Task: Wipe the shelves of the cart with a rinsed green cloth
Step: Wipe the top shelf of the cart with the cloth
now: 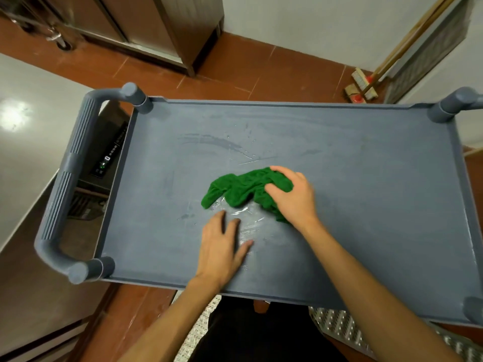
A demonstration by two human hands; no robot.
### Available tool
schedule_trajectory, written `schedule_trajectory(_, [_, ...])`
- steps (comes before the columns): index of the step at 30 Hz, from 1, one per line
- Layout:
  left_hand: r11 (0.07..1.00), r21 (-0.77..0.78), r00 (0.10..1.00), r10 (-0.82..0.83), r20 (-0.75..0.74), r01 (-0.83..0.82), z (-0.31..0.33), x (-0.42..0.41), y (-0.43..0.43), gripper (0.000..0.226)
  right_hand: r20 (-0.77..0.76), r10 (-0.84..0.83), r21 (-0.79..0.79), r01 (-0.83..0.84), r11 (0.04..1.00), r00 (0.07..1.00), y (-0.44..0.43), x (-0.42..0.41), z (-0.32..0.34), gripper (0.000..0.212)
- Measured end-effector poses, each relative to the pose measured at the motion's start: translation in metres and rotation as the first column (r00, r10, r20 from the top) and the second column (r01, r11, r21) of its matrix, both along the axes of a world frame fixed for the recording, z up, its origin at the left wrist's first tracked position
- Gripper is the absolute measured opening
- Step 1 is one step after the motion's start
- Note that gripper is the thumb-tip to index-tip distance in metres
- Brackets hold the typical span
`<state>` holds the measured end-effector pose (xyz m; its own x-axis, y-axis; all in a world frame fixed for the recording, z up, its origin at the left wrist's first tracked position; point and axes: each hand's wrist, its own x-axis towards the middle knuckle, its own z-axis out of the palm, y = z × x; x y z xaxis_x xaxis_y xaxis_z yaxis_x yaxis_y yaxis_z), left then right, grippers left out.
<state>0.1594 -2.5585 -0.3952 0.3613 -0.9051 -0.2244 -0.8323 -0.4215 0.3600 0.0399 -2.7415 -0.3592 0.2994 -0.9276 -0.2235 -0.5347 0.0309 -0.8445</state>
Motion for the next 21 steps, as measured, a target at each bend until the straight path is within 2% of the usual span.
schedule_trajectory(2, [0.999, 0.012, 0.998, 0.05, 0.031, -0.051, -0.001, 0.022, 0.01, 0.075, -0.029, -0.059, -0.002, 0.059, 0.998, 0.998, -0.005, -0.031, 0.0, 0.041])
schedule_trajectory(6, [0.986, 0.102, 0.986, 0.12, 0.111, -0.132, -0.003, 0.06, 0.019, 0.113, -0.068, -0.091, -0.004, 0.091, 0.996, 0.994, -0.004, -0.094, -0.007, 0.044])
schedule_trajectory(9, [0.968, 0.179, 0.978, 0.152, 0.145, -0.177, 0.002, 0.078, 0.016, 0.128, -0.084, -0.089, -0.089, 0.081, 0.993, 0.992, 0.002, -0.135, -0.008, 0.046])
schedule_trajectory(12, [0.932, 0.241, 0.958, 0.235, 0.166, -0.27, 0.01, 0.094, 0.006, 0.147, -0.145, 0.0, -0.138, -0.02, 0.99, 0.989, 0.005, -0.159, -0.003, 0.061])
schedule_trajectory(14, [0.877, 0.354, 0.945, 0.281, 0.169, -0.324, 0.016, 0.102, 0.0, 0.16, -0.178, 0.166, -0.081, -0.183, 0.98, 0.97, 0.006, -0.16, 0.001, 0.079])
schedule_trajectory(16, [0.825, 0.444, 0.937, 0.305, 0.174, -0.351, 0.02, 0.108, -0.002, 0.167, -0.284, 0.356, 0.054, -0.356, 0.933, 0.89, 0.007, -0.153, 0.002, 0.099])
schedule_trajectory(18, [0.802, 0.482, 0.935, 0.314, 0.164, -0.354, 0.02, 0.109, 0.001, 0.17, -0.461, 0.467, 0.118, -0.469, 0.875, 0.754, 0.007, -0.145, 0.0, 0.11])
schedule_trajectory(19, [0.803, 0.483, 0.937, 0.312, 0.156, -0.348, 0.018, 0.109, 0.002, 0.17, -0.522, 0.478, 0.114, -0.498, 0.86, 0.706, 0.006, -0.14, -0.001, 0.11])
schedule_trajectory(21, [0.817, 0.47, 0.942, 0.303, 0.144, -0.334, 0.015, 0.109, 0.005, 0.169, -0.561, 0.476, 0.092, -0.52, 0.849, 0.678, 0.001, -0.13, -0.001, 0.1])
